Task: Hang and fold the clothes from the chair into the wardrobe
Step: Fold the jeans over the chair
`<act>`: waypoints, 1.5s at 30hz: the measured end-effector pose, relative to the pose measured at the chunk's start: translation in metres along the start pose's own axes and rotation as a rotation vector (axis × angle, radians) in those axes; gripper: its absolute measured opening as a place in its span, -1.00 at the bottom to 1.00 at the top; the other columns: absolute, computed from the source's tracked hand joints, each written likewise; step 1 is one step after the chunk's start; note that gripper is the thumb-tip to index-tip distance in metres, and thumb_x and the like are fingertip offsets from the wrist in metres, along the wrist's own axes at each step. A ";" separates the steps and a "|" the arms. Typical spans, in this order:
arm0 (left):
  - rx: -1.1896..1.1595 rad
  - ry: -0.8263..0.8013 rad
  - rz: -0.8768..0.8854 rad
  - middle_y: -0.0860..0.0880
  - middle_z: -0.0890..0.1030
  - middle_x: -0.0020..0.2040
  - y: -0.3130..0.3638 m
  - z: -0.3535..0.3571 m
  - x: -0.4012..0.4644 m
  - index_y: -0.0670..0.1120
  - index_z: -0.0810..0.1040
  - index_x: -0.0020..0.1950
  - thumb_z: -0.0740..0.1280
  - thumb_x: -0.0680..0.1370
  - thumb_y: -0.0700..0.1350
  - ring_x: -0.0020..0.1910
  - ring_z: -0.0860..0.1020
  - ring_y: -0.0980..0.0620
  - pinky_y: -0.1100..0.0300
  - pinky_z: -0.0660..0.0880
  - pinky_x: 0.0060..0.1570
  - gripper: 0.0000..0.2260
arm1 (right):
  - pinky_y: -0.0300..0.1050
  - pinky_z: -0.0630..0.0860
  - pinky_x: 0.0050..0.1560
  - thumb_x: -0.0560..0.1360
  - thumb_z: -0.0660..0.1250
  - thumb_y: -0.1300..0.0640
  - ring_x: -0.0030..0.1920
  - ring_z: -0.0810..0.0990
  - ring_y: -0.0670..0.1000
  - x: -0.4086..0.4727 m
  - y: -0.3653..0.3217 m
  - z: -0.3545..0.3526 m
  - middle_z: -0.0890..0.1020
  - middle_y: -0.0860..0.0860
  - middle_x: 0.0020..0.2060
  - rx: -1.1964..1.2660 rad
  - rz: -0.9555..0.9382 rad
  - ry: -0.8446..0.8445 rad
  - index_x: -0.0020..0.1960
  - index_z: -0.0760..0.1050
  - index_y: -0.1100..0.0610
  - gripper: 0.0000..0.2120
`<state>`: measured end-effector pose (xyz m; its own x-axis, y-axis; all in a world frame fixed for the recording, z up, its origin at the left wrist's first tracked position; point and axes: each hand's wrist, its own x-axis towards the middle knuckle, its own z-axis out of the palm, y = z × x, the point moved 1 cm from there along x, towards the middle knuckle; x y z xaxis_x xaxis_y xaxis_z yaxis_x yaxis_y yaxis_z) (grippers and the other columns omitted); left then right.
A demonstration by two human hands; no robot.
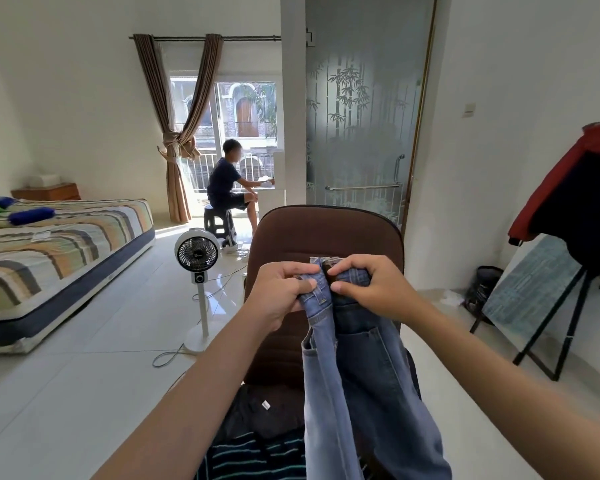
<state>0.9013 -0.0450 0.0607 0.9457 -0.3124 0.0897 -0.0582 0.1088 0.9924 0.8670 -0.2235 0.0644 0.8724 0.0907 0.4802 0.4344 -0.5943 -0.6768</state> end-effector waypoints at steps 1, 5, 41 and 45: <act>-0.010 -0.002 0.001 -0.18 0.62 -0.07 0.000 0.000 -0.003 -0.14 0.62 -0.09 0.30 0.46 -0.43 -0.18 0.63 -0.03 0.10 0.63 -0.20 -0.78 | -0.17 0.60 0.02 0.41 0.49 0.17 -0.04 0.65 -0.12 -0.004 0.001 0.003 0.67 -0.09 -0.04 0.039 0.004 0.004 -0.01 0.64 0.04 -0.83; -0.020 -0.022 0.005 -0.15 0.64 -0.12 0.000 0.000 -0.015 -0.17 0.62 -0.06 0.30 0.48 -0.40 -0.24 0.66 0.03 0.20 0.60 -0.27 -0.82 | -0.18 0.59 -0.01 0.36 0.53 0.18 -0.02 0.66 -0.09 -0.024 -0.003 0.011 0.67 -0.04 -0.01 0.203 0.022 0.019 0.08 0.61 0.11 -0.70; -0.269 -0.289 0.082 -0.05 0.68 -0.21 0.024 0.130 -0.131 -0.08 0.72 -0.22 0.51 0.23 -0.33 -0.25 0.66 0.05 0.22 0.60 -0.24 -0.79 | -0.03 0.53 0.03 0.36 0.35 0.33 -0.07 0.56 0.04 -0.137 -0.065 -0.222 0.57 0.09 -0.09 0.561 -0.246 0.183 -0.21 0.59 -0.10 -0.69; -0.077 -0.172 0.247 -0.01 0.70 -0.20 0.046 0.160 -0.135 -0.19 0.64 -0.02 0.35 0.36 -0.49 -0.20 0.65 0.09 0.28 0.57 -0.17 -0.70 | 0.05 0.51 0.17 0.30 0.54 0.22 -0.05 0.58 0.02 -0.155 -0.052 -0.246 0.66 -0.07 -0.18 0.489 -0.197 0.338 -0.25 0.66 -0.06 -0.81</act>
<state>0.7196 -0.1490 0.1076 0.8378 -0.4218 0.3465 -0.2487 0.2702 0.9301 0.6542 -0.4038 0.1624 0.6810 -0.1441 0.7180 0.7021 -0.1500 -0.6961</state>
